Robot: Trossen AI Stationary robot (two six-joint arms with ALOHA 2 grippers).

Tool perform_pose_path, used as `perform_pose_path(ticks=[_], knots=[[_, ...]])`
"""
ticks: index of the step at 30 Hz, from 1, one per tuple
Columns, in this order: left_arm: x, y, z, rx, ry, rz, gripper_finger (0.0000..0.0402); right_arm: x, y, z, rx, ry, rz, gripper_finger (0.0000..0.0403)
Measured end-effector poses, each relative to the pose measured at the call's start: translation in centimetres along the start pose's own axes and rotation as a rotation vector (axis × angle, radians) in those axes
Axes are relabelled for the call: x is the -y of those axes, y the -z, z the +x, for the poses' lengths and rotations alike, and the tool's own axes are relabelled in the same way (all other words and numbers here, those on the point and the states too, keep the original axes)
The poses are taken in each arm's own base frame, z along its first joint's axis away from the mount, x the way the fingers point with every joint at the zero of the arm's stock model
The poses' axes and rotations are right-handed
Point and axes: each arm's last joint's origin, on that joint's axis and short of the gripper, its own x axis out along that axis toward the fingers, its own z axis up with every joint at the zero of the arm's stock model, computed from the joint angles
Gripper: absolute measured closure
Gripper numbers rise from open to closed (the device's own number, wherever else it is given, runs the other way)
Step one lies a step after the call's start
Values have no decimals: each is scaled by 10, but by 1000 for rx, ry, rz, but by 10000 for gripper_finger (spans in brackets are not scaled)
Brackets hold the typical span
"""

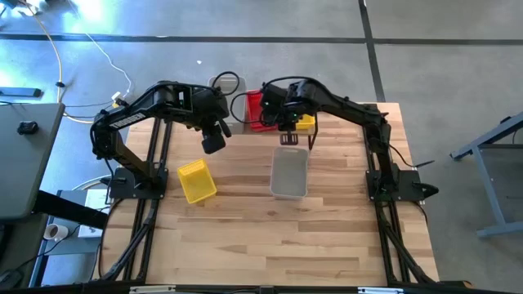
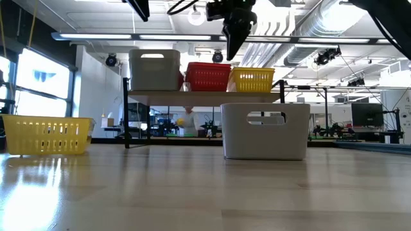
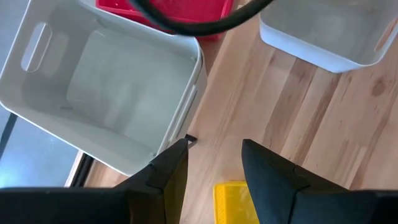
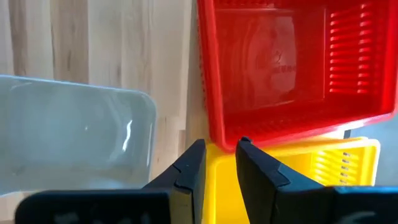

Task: Stack baskets on shelf by color
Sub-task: Stack the red bin on top of the red bins on the shelf

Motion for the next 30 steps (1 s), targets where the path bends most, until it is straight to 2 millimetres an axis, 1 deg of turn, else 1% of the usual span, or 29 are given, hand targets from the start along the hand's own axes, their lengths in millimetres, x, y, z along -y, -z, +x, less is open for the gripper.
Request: perform_pose_path(ticks=[6,11,22,30], knots=[[0,0,0,0,-1,6,261,0,-5,6,13,2,-17,327],[0,0,0,0,-4,6,261,-2,-10,16,19,-31,-28,333],[0,0,0,1,-8,24,261,-1,-19,16,106,-30,6,362],[0,0,0,1,-8,40,261,-1,-22,16,142,-39,29,364]])
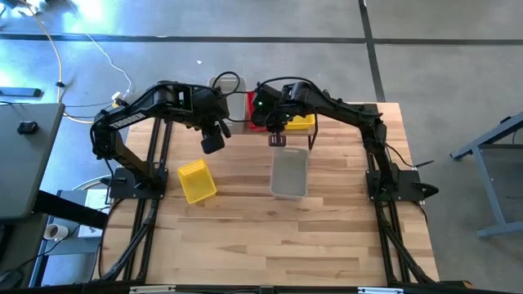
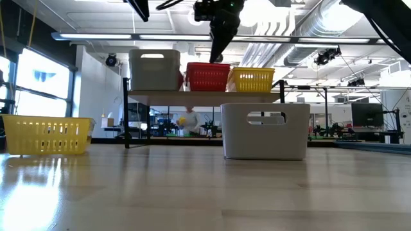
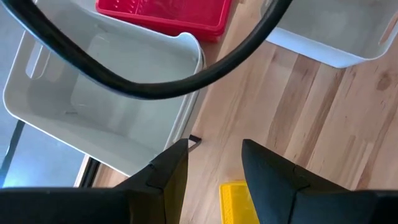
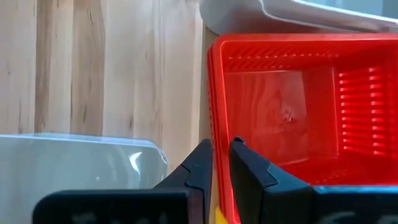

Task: Stack baskets on shelf by color
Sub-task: Stack the red bin on top of the red bins on the shelf, then stack the yellow bin on top of the yellow bins on the shelf

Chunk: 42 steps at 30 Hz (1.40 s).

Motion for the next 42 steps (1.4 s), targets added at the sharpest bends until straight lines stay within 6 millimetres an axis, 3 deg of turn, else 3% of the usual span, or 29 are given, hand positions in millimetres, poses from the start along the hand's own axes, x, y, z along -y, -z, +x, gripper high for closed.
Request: perform_pose_path(ticks=[10,26,34,42], knots=[[0,0,0,0,0,0,261,0,-4,11,3,3,7,364],[0,0,0,0,0,18,261,4,-13,10,94,50,75,364],[4,0,-1,-3,49,-40,261,8,-11,-24,160,97,197,364],[27,13,-1,-36,117,-38,261,11,2,-58,175,146,258,364]])
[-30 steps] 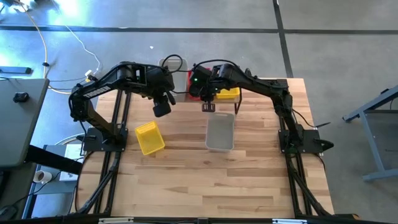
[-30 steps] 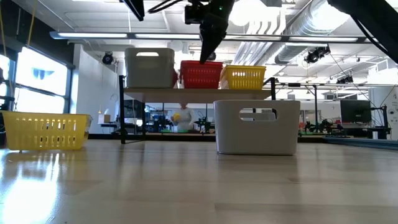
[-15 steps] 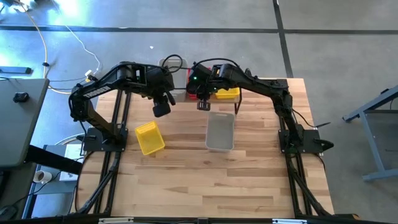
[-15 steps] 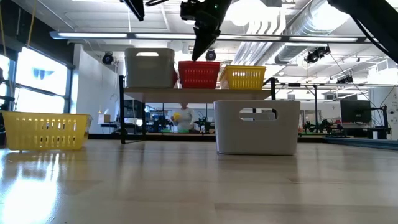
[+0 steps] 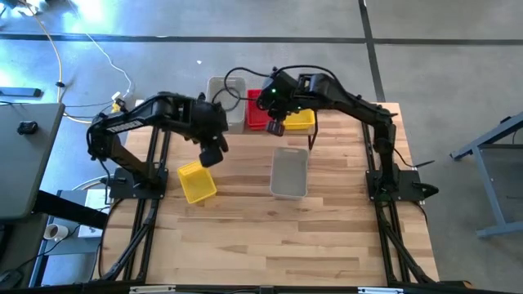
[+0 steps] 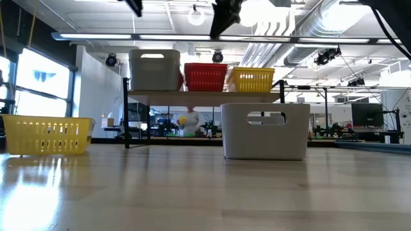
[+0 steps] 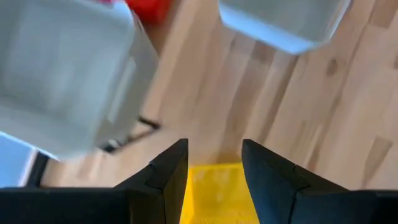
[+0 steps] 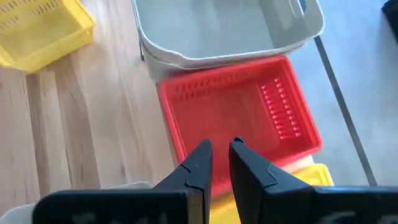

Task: Stack baskets on shelf by color
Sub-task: Stack the yellow bin on top of the yellow bins on the shelf

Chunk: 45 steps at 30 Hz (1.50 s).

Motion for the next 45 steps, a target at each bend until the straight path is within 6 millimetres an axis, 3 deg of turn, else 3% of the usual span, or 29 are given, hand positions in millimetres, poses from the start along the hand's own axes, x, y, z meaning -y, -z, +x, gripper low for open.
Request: perform_pose_path(ticks=[9,22,33,45], knots=[[26,44,33,-176,-19,-274,261,3,10,-27,-20,-8,-70,364],[54,89,78,-336,-204,-700,261,3,16,-29,-74,-26,-198,364],[72,127,119,-365,-345,-904,261,2,19,-30,-104,-37,-204,364],[71,152,153,-414,-407,-1032,261,0,19,-30,-96,-73,-204,364]])
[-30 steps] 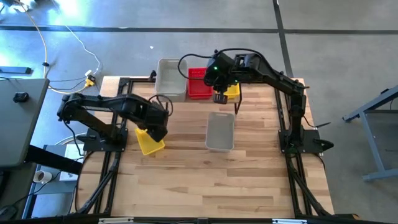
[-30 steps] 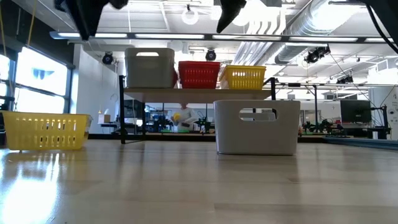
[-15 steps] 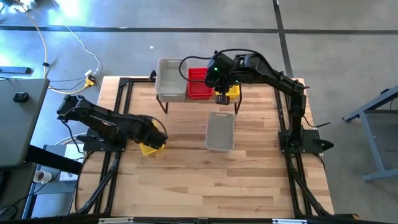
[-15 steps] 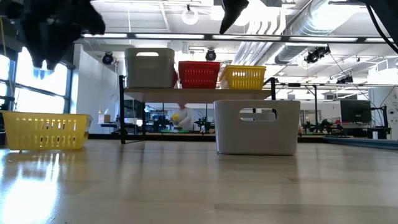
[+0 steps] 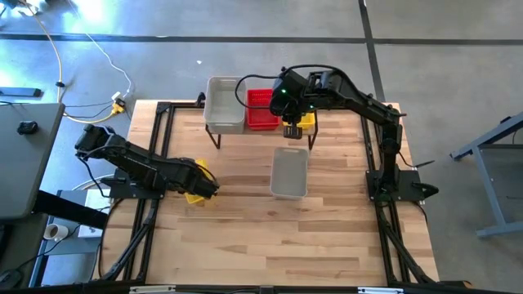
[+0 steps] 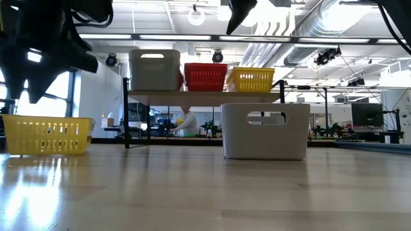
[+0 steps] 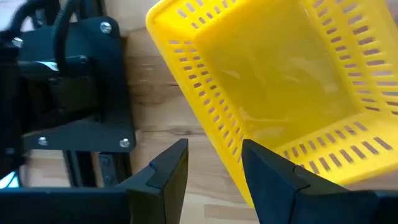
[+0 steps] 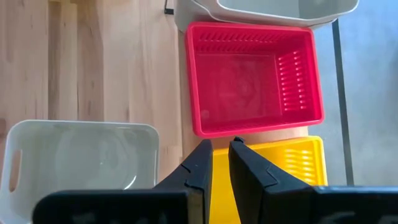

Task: Stack baskets on shelf by color
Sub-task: Stack the yellow bin on top of the yellow bins on the shelf

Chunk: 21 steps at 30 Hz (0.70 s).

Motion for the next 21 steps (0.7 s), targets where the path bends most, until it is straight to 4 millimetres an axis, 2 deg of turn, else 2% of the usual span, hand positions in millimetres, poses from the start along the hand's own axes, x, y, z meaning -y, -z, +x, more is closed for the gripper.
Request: perform_pose_path(ticks=[11,21], knots=[[-3,2,30,-19,-22,-70,261,0,0,0,-1,3,0,364],[2,6,61,-61,81,-94,263,0,0,0,-1,4,0,364]])
